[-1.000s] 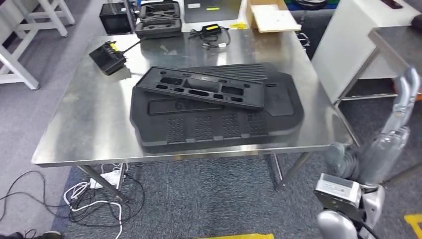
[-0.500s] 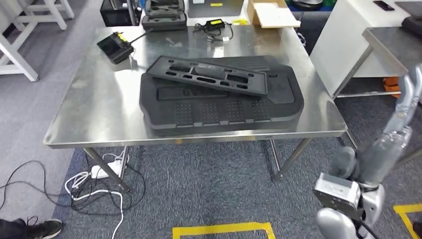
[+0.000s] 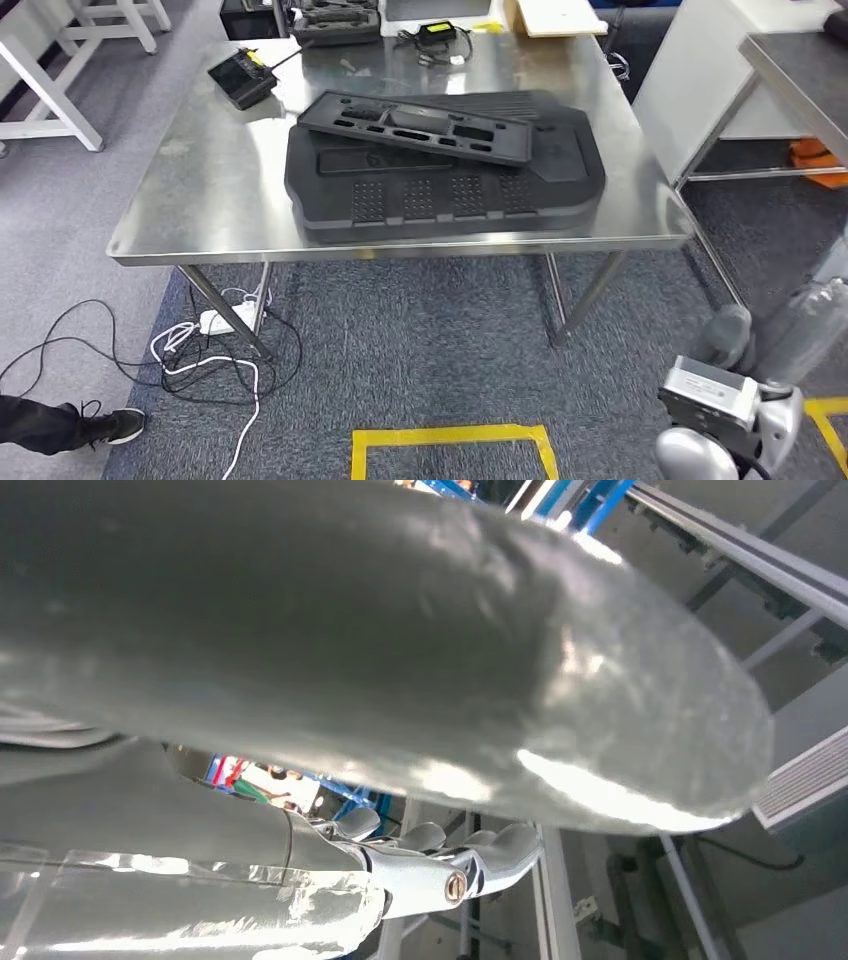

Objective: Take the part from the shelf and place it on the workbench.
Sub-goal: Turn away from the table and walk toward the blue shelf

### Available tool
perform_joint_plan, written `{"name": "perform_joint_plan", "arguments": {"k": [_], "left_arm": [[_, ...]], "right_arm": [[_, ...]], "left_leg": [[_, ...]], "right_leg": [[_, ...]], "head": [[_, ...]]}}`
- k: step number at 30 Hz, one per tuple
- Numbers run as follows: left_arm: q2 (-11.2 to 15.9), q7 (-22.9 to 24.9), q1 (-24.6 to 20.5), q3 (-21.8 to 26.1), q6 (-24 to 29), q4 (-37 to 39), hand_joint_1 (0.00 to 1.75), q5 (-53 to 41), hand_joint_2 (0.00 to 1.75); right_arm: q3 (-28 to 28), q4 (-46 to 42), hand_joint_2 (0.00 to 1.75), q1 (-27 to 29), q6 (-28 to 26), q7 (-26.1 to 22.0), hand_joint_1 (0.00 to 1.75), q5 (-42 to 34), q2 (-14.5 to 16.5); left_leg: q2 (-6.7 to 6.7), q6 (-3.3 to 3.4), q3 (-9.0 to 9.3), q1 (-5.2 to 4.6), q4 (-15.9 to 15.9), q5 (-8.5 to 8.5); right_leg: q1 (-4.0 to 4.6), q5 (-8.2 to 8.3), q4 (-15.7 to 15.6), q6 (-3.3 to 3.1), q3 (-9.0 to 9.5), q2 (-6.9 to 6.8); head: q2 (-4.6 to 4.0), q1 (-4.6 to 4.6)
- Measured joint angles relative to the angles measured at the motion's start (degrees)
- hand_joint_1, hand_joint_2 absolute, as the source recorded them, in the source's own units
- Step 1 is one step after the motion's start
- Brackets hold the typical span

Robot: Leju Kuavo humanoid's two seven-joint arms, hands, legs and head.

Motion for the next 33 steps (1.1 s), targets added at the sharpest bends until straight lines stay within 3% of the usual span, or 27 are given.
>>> {"name": "perform_joint_plan", "arguments": {"k": [2,3,4,5,7,9,11,13,14,17,18,19,20,22,24,25,28,30,32,33], "left_arm": [[0.0,0.0,0.1,0.0,0.0,0.0,0.0,0.1,0.0],[0.0,0.0,0.2,0.0,0.0,0.0,0.0,0.1,0.0],[0.0,0.0,0.2,0.0,0.0,0.0,0.0,0.1,0.0],[0.0,0.0,0.2,0.0,0.0,0.0,0.0,0.1,0.0],[0.0,-0.1,0.2,0.0,0.0,0.0,0.0,0.1,0.0],[0.0,-0.1,0.2,0.0,0.0,0.0,0.0,0.1,0.0],[0.0,-0.1,0.2,0.0,0.0,0.0,0.0,0.0,0.0],[0.0,-0.1,0.3,0.0,-0.1,0.0,0.0,0.0,0.0],[0.0,-0.1,0.3,0.0,-0.1,0.0,0.0,0.1,0.0],[-0.1,-0.1,0.3,0.0,-0.3,0.0,0.0,0.1,0.0],[-0.1,-0.1,0.4,0.0,-0.4,0.0,0.0,0.1,0.0],[-0.1,-0.1,0.4,0.0,-0.4,0.0,0.0,0.0,0.0],[-0.1,-0.1,0.5,0.0,-0.4,0.0,0.0,0.0,0.0],[-0.1,0.0,0.5,0.0,-0.4,0.0,0.0,0.0,0.0],[-0.1,0.1,0.5,0.0,-0.4,0.0,0.0,-0.2,0.0],[-0.1,0.1,0.4,0.0,-0.4,0.0,0.0,-0.3,0.0],[-0.1,0.2,0.5,0.0,-0.4,0.0,0.0,-0.4,0.0],[-0.1,0.3,0.5,0.0,-0.4,0.1,0.0,-0.4,0.0],[-0.1,0.4,0.5,0.0,-0.4,0.1,0.0,-0.4,0.0],[-0.1,0.4,0.5,0.0,-0.3,0.1,0.0,-0.4,0.0]], "right_arm": [[0.0,0.0,0.0,0.0,0.0,0.2,0.0,0.0,0.1],[0.0,0.0,0.0,0.0,0.0,0.4,0.0,0.2,0.1],[0.0,0.0,0.0,0.0,0.0,0.6,0.0,0.4,0.1],[0.0,0.0,0.0,0.0,0.0,0.7,0.0,0.5,0.1],[0.0,0.0,0.0,0.0,0.0,0.9,0.0,0.6,0.2],[0.0,0.0,0.0,-0.1,0.0,0.9,0.0,0.9,0.2],[0.0,0.0,0.0,-0.1,0.0,1.0,0.0,1.1,0.3],[-0.1,0.0,0.0,0.0,0.0,1.0,0.0,1.1,0.4],[-0.1,0.0,0.0,0.0,0.0,0.9,0.0,1.0,0.4],[-0.3,0.0,0.0,0.0,0.0,0.4,0.0,0.6,0.4],[-0.4,0.0,0.0,0.0,0.0,0.4,0.0,0.5,0.5],[-0.4,0.0,0.0,0.0,0.0,0.3,0.0,0.5,0.5],[-0.5,0.0,0.0,0.0,0.0,0.3,0.0,0.5,0.5],[-0.8,0.0,0.0,0.0,0.0,0.4,0.0,0.5,0.5],[-1.0,0.0,0.0,-0.1,0.0,0.4,0.0,0.5,0.6],[-1.2,0.0,0.0,-0.1,0.0,0.4,0.0,0.6,0.6],[-1.5,0.0,0.0,0.0,0.0,0.4,0.0,0.7,0.7],[-1.6,0.0,0.0,0.0,0.0,0.4,0.0,0.7,0.8],[-1.7,0.0,0.0,0.1,0.0,0.3,0.0,0.7,0.9],[-1.7,0.0,0.0,0.1,0.0,0.3,0.0,0.7,1.0]], "left_leg": [[-0.1,-0.54,-1.83,0.26,6.9,-5.04],[-0.1,-0.72,-2.24,0.37,9.9,-6.21],[-0.1,-0.82,-1.88,0.45,11.3,-6.11],[-0.1,-0.81,-0.58,0.5,10.7,-4.94],[-0.15,-0.48,4.48,0.54,4.1,-2.09],[-0.25,-0.03,9.07,0.37,-3.5,-1.49],[-0.3,0.32,10.26,0.09,-6.3,-1.86],[-0.15,1.13,9.6,0.24,-6.7,-1.26],[-0.03,1.74,9.07,0.35,-6.9,-0.76],[0.26,2.98,7.0,0.24,-6.9,0.88],[0.3,3.05,6.24,0.14,-6.8,1.38],[0.33,3.03,5.43,0.06,-6.6,1.86],[0.35,2.97,4.58,0.02,-6.3,2.3],[0.35,2.7,2.92,0.02,-5.5,2.97],[0.34,2.25,1.63,-0.12,-4.5,3.46],[0.33,1.93,1.23,-0.16,-4.2,3.81],[0.23,0.74,0.6,-0.13,-3.9,4.64],[0.01,-0.01,-0.41,-0.02,-1.6,1.82],[-0.08,-0.56,-1.98,0.3,4.5,-3.66],[-0.08,-0.73,-2.51,0.43,7.7,-5.6]], "right_leg": [[0.04,0.96,0.1,-0.35,-1.35,-0.05],[0.06,1.43,0.3,-0.34,-2.07,-0.08],[0.06,1.87,0.5,-0.29,-2.82,-0.09],[0.04,2.26,0.7,-0.18,-3.55,-0.1],[-0.01,2.87,1.3,0.18,-4.79,-0.09],[0.1,3.4,1.8,0.69,-5.55,-0.12],[0.17,4.13,1.9,1.36,-5.88,-0.19],[0.12,4.09,2.1,2.12,-6.37,-0.14],[0.09,2.81,3.2,2.39,-6.96,-0.07],[0.0,-4.88,12.1,2.69,-9.87,0.17],[-0.01,-6.51,15.4,2.76,-10.48,0.21],[-0.01,-6.76,17.5,2.81,-10.41,0.22],[-0.02,-5.7,17.6,2.81,-9.46,0.22],[-0.02,-2.27,12.4,2.61,-4.84,0.21],[0.2,-1.59,4.6,2.32,0.27,0.23],[0.35,-2.04,2.1,2.16,1.63,0.27],[0.4,-1.79,0.6,1.16,1.46,0.34],[0.1,-0.65,0.3,0.25,0.49,0.17],[0.11,0.39,0.4,-0.3,-0.82,0.06],[0.15,0.89,0.5,-0.43,-1.55,0.03]], "head": [[0.0,-0.84],[0.0,-1.13],[0.0,-1.35],[0.0,-1.52],[0.0,-1.77],[0.0,-1.92],[-0.01,-1.92],[0.0,-1.88],[0.0,-1.75],[0.0,-0.89],[0.0,-0.63],[0.0,-0.43],[0.0,-0.26],[-0.01,0.18],[-0.01,0.73],[-0.01,0.89],[0.0,0.83],[0.0,0.31],[0.0,-0.49],[0.0,-0.82]]}}
